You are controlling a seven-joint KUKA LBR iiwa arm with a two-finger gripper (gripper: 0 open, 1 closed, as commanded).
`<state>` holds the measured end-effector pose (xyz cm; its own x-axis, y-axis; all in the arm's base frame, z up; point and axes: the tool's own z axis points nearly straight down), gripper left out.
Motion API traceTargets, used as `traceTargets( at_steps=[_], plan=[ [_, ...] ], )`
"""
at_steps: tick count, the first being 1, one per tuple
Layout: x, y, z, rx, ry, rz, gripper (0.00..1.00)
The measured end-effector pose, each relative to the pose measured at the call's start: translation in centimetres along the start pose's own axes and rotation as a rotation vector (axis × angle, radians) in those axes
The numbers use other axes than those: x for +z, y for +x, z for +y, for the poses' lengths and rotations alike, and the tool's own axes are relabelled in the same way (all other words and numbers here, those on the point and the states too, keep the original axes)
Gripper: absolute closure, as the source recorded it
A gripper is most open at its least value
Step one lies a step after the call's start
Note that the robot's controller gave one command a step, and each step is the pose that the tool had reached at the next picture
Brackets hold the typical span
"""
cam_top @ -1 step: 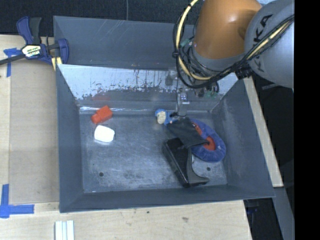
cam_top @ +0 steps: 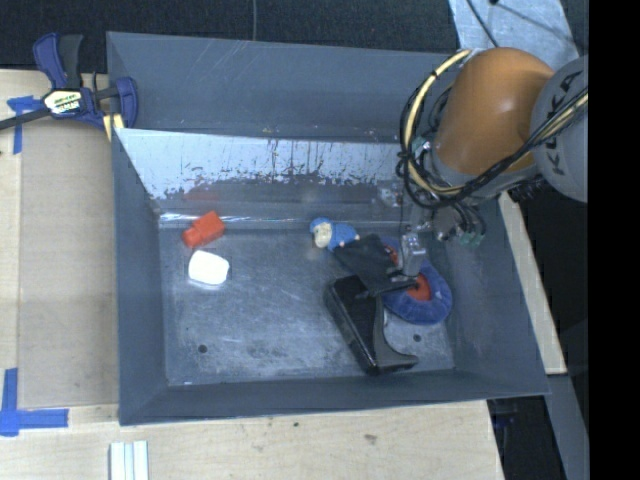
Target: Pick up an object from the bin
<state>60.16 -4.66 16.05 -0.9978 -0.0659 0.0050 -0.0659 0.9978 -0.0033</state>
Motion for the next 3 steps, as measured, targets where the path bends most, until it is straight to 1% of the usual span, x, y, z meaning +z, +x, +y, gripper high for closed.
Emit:
traceTargets(
  at_steps=[1,2,3],
  plan=[
    [7.69,-0.68,2.69,0.338,-0.005,0.004,0.0],
    [7.33,-0.83,3.27,0.335,-0.015,0.008,1.0],
    [7.36,-1.42,2.74,0.338,-0.008,-0.033,0.0]
  ],
)
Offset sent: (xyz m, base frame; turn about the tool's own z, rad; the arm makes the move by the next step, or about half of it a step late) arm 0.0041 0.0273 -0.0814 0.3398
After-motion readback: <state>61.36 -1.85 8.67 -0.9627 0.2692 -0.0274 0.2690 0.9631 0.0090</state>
